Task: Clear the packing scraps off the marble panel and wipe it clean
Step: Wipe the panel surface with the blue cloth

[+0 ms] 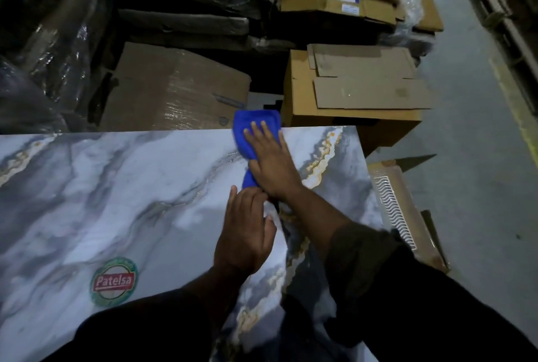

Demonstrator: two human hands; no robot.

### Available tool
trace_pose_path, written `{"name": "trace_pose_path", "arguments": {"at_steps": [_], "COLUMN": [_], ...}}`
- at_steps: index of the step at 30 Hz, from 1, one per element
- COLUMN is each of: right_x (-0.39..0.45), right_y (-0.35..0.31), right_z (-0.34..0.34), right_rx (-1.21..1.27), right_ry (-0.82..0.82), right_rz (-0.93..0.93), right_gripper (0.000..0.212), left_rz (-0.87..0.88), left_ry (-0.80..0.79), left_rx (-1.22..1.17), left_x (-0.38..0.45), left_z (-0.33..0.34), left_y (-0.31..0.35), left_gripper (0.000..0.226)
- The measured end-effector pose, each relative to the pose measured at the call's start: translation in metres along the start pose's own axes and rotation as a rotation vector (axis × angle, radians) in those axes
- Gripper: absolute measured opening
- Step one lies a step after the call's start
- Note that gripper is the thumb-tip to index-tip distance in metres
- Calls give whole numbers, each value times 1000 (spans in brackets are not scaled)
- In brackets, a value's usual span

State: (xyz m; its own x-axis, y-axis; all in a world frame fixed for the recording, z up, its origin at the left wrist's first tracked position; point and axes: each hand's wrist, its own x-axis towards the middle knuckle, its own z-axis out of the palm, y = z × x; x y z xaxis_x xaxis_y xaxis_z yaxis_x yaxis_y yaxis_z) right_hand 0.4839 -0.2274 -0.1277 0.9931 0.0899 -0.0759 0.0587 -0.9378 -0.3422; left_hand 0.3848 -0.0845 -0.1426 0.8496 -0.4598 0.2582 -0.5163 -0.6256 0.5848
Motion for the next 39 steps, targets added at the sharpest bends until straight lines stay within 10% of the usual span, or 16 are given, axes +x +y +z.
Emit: {"name": "trace_pose_path", "arguments": {"at_steps": [8,15,22,28,34,39], "right_x": [-150,-53,22,-91,-267,-243], "right_y": [44,92,79,3,-16,-10], "right_z": [8,-15,-21,7,45,39], "right_rx": [-83,-103,-186,-113,-108,-85], "right_ry": [147,249,86,82,242,218], "right_rz": [338,844,528,264,652,833], "right_gripper": [76,76,69,73,80,84], "left_rz": [55,68,48,4,32,52], "left_ry": [58,35,-10,-14,5,-14], "left_rx": [21,104,168,130,157,218], "left_x": [0,0,1,0,1,2], "left_z": [-2,0,1,3,3,5], "left_y": [3,1,0,1,2,0], "left_gripper": [20,28,38,54,55,56]}}
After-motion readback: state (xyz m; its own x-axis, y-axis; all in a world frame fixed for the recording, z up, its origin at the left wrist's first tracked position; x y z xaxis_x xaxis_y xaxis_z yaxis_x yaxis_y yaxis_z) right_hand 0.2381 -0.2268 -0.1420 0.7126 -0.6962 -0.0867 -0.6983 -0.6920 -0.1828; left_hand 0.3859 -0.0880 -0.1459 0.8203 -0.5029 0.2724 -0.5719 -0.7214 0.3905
